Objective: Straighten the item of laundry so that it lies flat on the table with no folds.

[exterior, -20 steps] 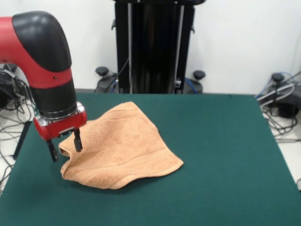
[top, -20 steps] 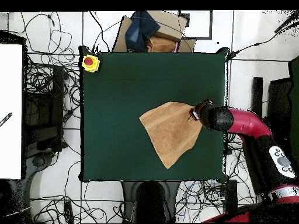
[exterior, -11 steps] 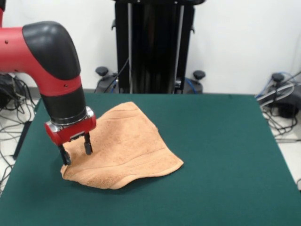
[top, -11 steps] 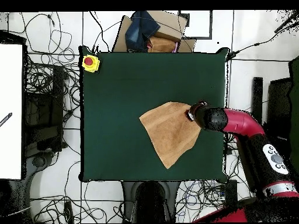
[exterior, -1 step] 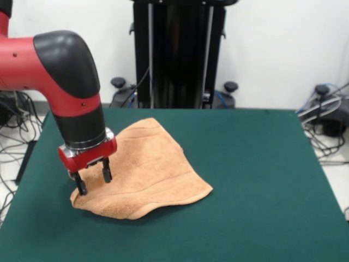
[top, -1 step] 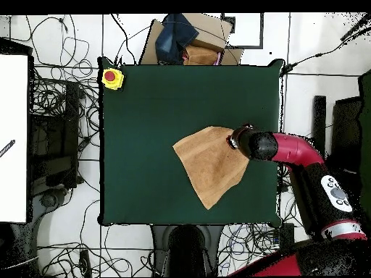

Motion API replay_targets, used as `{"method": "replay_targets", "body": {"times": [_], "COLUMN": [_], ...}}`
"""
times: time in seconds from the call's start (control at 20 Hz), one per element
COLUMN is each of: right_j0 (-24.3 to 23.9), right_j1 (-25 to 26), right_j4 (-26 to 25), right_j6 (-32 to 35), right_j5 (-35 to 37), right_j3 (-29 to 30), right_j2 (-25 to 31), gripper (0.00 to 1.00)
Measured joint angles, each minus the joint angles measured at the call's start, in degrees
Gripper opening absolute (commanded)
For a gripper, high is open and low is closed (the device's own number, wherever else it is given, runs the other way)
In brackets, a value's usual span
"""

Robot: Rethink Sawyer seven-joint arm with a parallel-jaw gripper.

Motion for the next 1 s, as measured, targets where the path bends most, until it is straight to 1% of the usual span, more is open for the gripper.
{"method": "replay_targets", "body": {"times": [0.65,1.0], "right_j0": [0.5,0.5], "right_j1": [-1.5,-1.4], "right_j4": [0.0,0.0], "right_j6": [0.0,0.0], "right_j5": [0.0,0.0], "right_j3": [0.1,0.0], "right_j2": [-0.9,-1.4], "gripper": [1.00,1.00]}}
